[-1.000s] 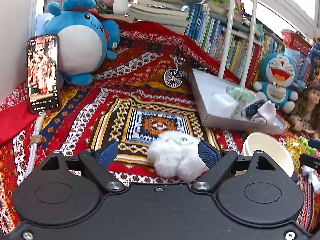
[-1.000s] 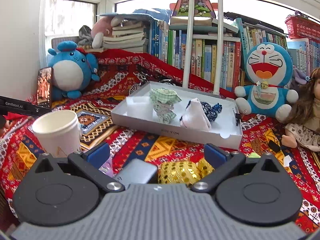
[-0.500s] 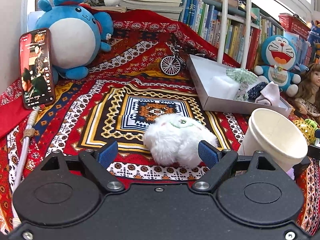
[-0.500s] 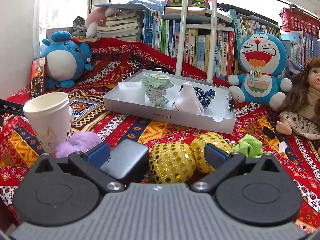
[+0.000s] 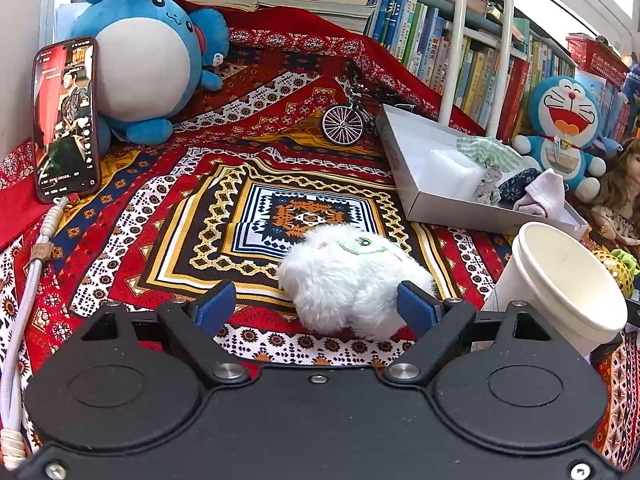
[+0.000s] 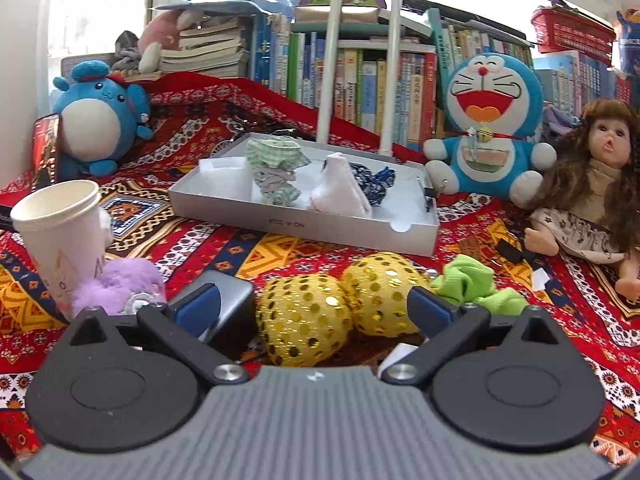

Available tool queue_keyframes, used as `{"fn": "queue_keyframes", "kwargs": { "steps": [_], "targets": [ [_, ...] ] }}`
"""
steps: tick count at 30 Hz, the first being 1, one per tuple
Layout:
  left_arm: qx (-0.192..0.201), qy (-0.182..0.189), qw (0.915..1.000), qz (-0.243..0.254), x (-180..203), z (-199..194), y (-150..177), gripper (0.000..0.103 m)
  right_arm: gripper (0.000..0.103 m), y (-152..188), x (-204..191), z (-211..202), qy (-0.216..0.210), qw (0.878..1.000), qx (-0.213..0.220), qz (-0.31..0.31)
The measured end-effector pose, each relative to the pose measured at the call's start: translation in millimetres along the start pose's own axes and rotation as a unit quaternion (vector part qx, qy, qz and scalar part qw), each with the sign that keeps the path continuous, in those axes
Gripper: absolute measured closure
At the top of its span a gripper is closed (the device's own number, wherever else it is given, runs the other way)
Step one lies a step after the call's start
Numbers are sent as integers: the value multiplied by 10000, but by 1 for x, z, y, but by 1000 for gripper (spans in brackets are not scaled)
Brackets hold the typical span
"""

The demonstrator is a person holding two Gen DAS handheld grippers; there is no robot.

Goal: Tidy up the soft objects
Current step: 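Grasp the white fluffy ball with the left gripper while the right gripper moves to the gold sequin balls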

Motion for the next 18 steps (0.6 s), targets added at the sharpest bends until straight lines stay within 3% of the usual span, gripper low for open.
{"fn": "queue_keyframes", "kwargs": {
  "steps": [5,11,14,16,18],
  "targets": [
    [6,106,9999,-25,3,0,0,25,4,4,7,2,234,9995,-112,-155],
    [0,429,9991,-66,12,-3,0,53,8,7,5,6,294,9989,-182,-321],
    [67,369,9993,-26,14,-6,0,59,11,8,4,8,300,9988,-199,-341],
    [132,272,9995,63,15,-9,-1,83,14,9,4,8,289,9988,-189,-333],
    [71,158,9998,136,12,-10,-1,85,16,9,4,8,268,9989,-200,-336]
  ]
}}
Point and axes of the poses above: each gripper's, at about its wrist camera, not at the fingertips, and z roughly the way its jaws point, x to its right, y to its underside, the point moved 9 cm from there along z, roughly the way its jaws point, and after that the axes turned 4 degrees about -y, right-handed, at the moved point
